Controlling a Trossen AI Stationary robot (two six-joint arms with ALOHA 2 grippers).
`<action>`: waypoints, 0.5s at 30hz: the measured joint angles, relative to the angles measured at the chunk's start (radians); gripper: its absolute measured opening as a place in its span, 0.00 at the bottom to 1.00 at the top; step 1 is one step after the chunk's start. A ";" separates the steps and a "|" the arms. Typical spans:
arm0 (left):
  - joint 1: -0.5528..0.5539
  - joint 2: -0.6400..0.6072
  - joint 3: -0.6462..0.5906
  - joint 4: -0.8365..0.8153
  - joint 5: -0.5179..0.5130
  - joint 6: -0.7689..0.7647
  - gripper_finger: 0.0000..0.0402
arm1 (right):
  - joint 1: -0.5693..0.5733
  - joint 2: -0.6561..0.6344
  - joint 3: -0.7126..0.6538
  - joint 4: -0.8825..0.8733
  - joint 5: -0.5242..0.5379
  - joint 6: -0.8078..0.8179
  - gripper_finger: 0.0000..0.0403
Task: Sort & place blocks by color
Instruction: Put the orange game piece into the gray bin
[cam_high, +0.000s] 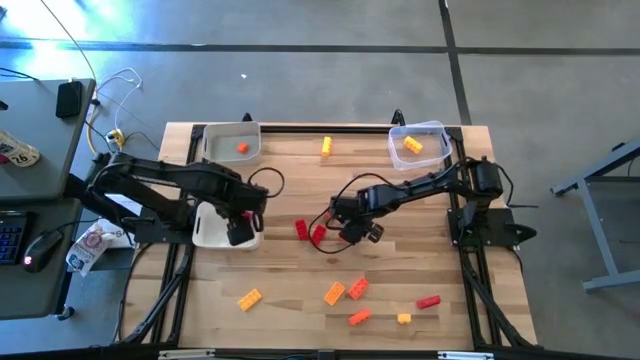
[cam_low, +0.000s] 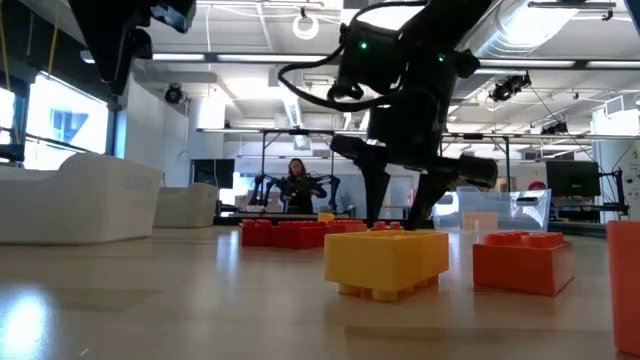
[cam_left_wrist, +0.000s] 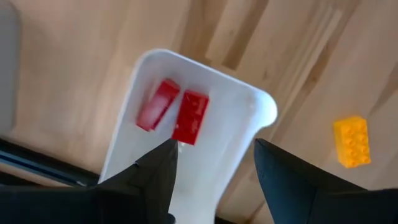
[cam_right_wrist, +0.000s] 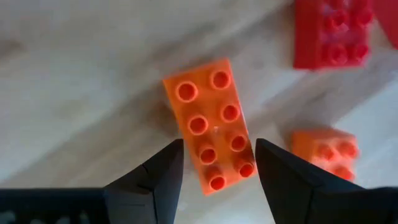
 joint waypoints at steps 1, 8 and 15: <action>0.000 -0.011 0.000 0.000 -0.011 0.000 0.49 | 0.000 0.002 0.000 0.002 0.003 -0.001 0.46; 0.001 -0.063 0.000 0.010 -0.133 -0.001 0.49 | 0.000 0.008 0.000 -0.021 -0.014 0.027 0.41; 0.020 -0.071 0.000 0.065 -0.274 0.060 0.49 | 0.000 0.006 0.002 -0.030 -0.012 0.120 0.25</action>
